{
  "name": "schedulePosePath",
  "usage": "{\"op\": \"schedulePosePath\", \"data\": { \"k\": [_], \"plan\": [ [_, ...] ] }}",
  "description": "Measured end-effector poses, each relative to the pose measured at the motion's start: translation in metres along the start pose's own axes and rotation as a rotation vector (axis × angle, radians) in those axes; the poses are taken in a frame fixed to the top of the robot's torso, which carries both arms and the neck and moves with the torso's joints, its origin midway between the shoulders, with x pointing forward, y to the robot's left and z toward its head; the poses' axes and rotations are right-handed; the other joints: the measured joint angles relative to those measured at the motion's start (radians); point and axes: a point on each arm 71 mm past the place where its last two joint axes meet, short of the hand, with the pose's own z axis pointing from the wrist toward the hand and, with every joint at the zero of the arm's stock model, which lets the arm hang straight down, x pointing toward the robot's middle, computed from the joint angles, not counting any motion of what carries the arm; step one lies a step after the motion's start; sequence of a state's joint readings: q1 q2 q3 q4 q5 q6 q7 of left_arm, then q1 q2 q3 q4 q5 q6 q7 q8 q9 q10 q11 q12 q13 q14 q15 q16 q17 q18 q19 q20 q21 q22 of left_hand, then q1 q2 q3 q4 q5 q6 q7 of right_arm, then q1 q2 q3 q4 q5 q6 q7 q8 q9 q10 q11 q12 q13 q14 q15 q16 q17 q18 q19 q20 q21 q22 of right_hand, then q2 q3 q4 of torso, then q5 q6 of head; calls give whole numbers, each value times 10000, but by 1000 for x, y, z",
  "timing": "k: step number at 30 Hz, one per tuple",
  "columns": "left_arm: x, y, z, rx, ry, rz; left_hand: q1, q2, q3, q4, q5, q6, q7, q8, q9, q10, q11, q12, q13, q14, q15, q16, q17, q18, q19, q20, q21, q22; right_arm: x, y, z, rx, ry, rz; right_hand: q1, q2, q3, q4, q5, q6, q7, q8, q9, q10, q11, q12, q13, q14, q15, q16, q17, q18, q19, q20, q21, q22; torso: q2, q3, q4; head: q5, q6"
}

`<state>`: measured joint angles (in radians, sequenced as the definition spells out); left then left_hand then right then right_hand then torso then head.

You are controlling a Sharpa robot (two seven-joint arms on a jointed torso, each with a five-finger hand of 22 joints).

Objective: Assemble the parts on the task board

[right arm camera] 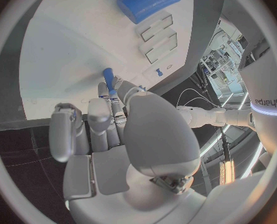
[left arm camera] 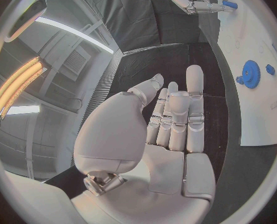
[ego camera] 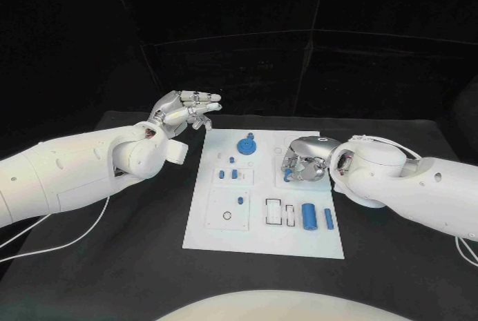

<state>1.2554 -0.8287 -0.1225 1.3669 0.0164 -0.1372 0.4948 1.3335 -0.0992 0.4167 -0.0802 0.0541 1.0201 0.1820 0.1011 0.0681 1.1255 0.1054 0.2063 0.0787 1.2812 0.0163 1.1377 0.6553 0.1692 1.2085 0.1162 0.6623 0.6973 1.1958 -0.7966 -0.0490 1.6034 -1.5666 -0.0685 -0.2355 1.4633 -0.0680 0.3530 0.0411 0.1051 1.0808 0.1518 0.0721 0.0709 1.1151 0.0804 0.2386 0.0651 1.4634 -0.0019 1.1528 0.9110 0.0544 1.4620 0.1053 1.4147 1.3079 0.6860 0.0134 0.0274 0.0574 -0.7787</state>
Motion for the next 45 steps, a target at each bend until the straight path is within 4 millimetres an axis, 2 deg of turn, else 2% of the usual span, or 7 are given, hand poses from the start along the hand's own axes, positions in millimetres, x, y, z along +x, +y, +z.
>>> {"op": "schedulePosePath", "data": {
  "k": [2, 11, 27, 33, 39, 45],
  "plan": [
    [0, 0, 0, -2, -1, 0, 0, 0, 0, 0, 0, 0, 0, 0, 0, 0, 0, 0, 0, 0, 0, 0, 0, 0, 0, 0, 0, 0, 1, 1, 1, -6, -7, 3, 0, 0, 105, -14, -3, 58, -49, 4, -3, 41, -32, -66, 0, 0, 0, 69, 56, 0, 2, -3, 66, 0, 0, 0, 0, -1, -7],
    [-2, 0, -1, -14, -30, 10, 0, 0, 0, 0, 0, 0, 0, 0, 1, -39, 39, 28, -2, -19, 19, 0, -11, 0, 0, 0, 0, -18, 2, 1, -5, 8, -193, 65, 0, -1, 335, -57, -28, 197, -52, 37, 7, 197, -55, -127, -19, 36, -36, 206, 195, -1, 36, -37, 248, -1, 0, -3, 0, 10, -18],
    [-3, 0, -2, -24, -48, 17, 39, 39, 0, 0, 0, 0, -1, 0, 1, -72, 1, 49, -8, -36, 36, 0, -20, -2, 0, 0, 0, -19, -9, 11, -25, -413, -1572, 534, -41, -43, 504, -169, -30, 249, -68, 23, 5, 325, -67, -232, -13, 35, -36, 301, 270, 0, 36, -37, 376, -2, -14, -3, 9, -18, 25],
    [-3, 0, -2, -25, -48, 16, 39, 39, 0, 0, 0, 0, -1, 0, 1, -72, 1, 49, -7, -36, 36, 0, -20, -3, 0, 0, 0, -27, -11, 32, -28, -1023, -1802, 774, -94, -96, 566, -176, -40, 286, -32, 2, 2, 339, -53, -236, -13, 35, -36, 301, 288, -1, 36, -37, 376, -3, -12, -3, 9, 40, 27],
    [-2, 0, -1, -24, -29, 8, 39, 39, 0, 0, 0, 0, 0, 0, 1, -72, 1, 49, -7, -35, 36, 0, -19, -3, 0, 0, 0, -26, -9, 74, -16, -2189, -1695, 1161, -94, -96, 598, -209, 18, 286, -32, -1, -2, 339, -53, -298, -13, 35, -36, 301, 284, 0, 36, -37, 376, -3, -10, -12, 10, 88, 6],
    [0, 0, 0, -23, 4, -5, 39, 39, 0, 0, 0, 0, -1, 0, 1, -72, 1, 49, -7, -35, 36, 0, -19, -3, 0, 0, 0, -25, 6, 106, -4, -3054, -1301, 1564, -94, -96, 624, -235, 19, 286, -31, -6, -6, 338, -53, -299, -14, 35, -36, 301, 266, 0, 36, -37, 375, -4, -9, -16, 12, 133, -11]
  ]
}}
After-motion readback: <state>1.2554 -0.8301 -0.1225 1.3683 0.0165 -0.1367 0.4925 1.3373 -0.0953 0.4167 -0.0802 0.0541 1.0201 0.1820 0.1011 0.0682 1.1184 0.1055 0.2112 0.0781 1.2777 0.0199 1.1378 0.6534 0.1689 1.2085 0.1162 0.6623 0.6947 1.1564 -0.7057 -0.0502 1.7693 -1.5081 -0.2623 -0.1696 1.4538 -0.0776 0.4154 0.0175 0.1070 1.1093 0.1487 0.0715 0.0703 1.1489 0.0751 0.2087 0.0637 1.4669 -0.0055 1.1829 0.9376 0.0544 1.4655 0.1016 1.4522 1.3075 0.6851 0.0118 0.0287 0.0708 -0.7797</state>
